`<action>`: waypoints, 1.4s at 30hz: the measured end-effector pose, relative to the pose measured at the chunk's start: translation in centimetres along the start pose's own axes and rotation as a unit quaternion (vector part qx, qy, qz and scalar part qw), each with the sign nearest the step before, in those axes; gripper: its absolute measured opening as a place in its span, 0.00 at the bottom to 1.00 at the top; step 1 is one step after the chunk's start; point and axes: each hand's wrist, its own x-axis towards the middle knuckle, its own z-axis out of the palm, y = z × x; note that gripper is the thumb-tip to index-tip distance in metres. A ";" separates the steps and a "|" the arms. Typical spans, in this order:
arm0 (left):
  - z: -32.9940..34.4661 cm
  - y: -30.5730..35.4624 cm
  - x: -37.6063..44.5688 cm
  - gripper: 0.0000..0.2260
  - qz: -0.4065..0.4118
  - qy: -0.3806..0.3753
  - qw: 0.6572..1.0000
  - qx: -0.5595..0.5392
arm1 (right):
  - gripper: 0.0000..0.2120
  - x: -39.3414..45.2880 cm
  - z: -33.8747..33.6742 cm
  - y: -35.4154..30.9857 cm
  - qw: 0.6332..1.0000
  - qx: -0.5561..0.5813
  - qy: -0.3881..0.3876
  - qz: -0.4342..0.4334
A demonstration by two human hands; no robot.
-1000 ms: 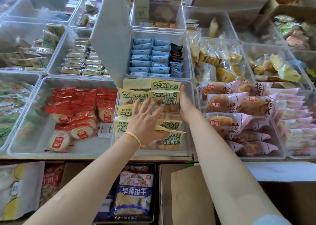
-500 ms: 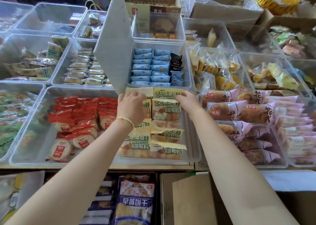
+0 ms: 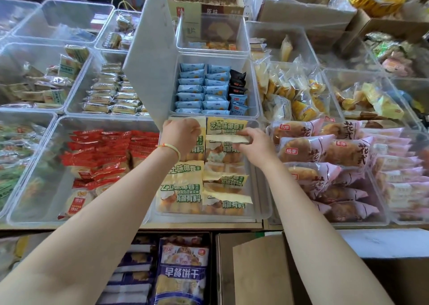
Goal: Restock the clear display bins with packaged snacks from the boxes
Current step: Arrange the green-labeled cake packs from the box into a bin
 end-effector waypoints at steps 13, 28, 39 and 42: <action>-0.7 1.4 1.3 0.09 -0.002 -0.060 0.998 0.000 | 0.14 0.8 0.5 0.1 0.978 0.180 -0.068 0.085; 0.0 2.1 -0.7 0.09 0.020 -0.008 0.999 0.033 | 0.14 -0.1 1.3 0.8 0.991 0.110 -0.023 0.072; -2.2 3.6 -5.5 0.08 0.092 0.100 0.989 -0.057 | 0.17 -8.1 -0.3 -0.6 0.999 -0.049 -0.012 -0.009; -2.5 3.5 -6.9 0.06 0.079 -0.031 0.995 -0.049 | 0.12 -8.4 1.1 0.0 0.984 -0.167 -0.058 -0.004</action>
